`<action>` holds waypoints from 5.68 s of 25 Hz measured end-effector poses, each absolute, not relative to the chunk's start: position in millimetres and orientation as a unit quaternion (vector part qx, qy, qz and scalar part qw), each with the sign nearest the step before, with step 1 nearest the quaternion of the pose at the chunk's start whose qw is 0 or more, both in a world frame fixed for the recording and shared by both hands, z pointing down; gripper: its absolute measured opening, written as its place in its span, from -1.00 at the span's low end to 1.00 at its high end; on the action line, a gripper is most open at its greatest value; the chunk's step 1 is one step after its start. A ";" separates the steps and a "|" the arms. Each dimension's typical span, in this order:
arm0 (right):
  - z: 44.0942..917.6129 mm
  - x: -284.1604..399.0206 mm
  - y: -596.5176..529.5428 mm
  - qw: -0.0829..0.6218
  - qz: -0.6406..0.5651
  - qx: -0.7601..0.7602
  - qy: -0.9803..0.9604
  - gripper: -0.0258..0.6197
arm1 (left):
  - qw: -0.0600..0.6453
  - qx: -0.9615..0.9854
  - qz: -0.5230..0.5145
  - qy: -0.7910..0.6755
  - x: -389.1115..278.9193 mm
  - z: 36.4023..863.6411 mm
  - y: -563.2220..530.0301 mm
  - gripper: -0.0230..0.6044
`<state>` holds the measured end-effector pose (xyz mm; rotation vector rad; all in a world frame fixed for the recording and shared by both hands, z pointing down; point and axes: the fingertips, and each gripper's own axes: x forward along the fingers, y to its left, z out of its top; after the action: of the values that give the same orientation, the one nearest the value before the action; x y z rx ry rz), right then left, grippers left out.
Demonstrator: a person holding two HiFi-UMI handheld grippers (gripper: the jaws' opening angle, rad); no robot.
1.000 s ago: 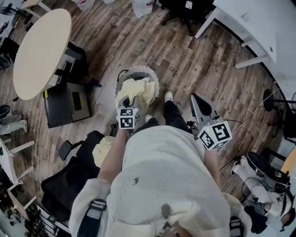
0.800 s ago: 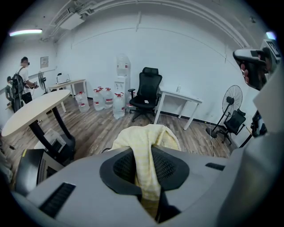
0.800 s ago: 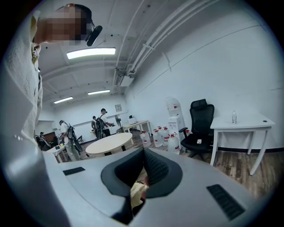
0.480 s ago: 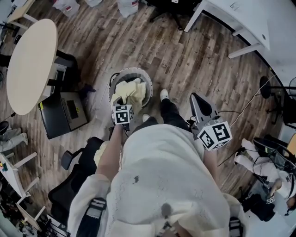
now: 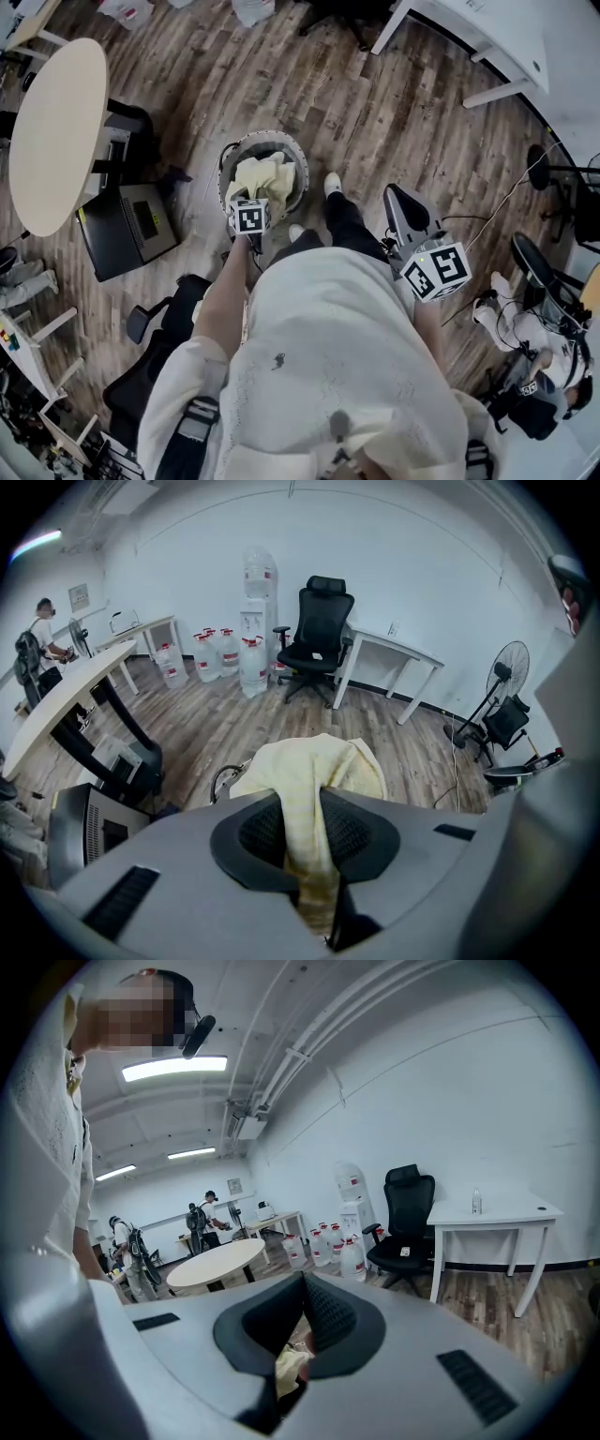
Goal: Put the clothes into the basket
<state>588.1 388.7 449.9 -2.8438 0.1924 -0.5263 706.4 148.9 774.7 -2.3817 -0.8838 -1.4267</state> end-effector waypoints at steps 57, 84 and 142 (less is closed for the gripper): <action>471.0 601.9 384.0 0.127 -0.202 -0.969 0.070 -0.89 | 0.126 -0.786 -0.546 -0.261 724.4 829.5 130.4 -0.54; 467.5 593.6 332.5 0.128 -0.194 -0.966 0.118 -0.89 | 0.066 -0.815 -0.463 -0.344 693.9 758.9 151.1 -0.86; 310.2 485.7 312.3 0.082 -0.051 -0.982 0.162 -0.90 | -0.033 -0.903 -0.050 -0.425 573.3 347.7 162.4 -0.86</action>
<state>485.7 312.3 310.2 -2.9347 0.4839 -0.1523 573.3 162.4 347.7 -2.8988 -1.3652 -0.1597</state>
